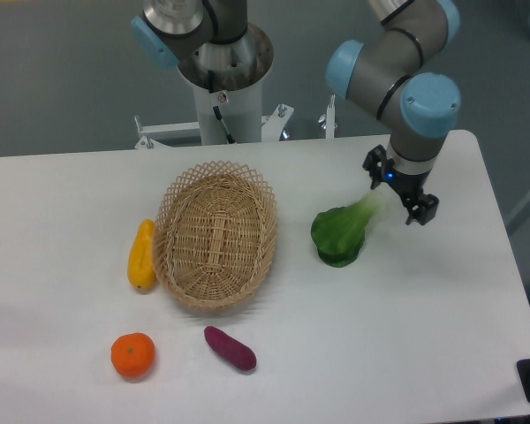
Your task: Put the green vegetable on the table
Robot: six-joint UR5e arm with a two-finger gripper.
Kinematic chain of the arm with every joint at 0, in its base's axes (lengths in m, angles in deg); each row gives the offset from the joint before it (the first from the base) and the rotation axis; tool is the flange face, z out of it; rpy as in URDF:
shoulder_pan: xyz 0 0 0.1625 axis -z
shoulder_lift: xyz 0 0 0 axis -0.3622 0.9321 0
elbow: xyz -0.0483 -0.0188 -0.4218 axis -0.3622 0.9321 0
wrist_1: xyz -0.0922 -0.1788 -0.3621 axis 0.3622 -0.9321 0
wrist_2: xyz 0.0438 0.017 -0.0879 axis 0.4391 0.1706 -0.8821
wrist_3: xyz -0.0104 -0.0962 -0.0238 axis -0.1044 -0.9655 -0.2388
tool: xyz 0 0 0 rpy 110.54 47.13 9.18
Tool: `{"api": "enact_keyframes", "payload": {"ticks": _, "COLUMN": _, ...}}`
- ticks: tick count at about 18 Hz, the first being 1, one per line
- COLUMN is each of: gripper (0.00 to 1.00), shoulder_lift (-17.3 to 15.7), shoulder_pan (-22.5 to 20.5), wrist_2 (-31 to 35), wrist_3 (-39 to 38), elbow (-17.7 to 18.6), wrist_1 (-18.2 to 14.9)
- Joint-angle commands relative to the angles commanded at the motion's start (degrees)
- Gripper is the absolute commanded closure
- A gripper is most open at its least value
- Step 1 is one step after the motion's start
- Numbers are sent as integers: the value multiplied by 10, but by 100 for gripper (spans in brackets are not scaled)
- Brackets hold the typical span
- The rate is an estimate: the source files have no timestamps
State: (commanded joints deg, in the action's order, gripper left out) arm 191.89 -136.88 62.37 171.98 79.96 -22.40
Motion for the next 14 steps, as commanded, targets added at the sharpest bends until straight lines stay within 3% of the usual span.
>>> {"api": "enact_keyframes", "payload": {"ticks": 8, "gripper": 0, "shoulder_lift": 62, "shoulder_pan": 26, "wrist_2": -5, "wrist_3": -72, "elbow": -150, "wrist_1": -102}}
{"api": "enact_keyframes", "payload": {"ticks": 14, "gripper": 0, "shoulder_lift": 125, "shoulder_pan": 29, "wrist_2": -29, "wrist_3": -126, "elbow": -243, "wrist_1": -115}}
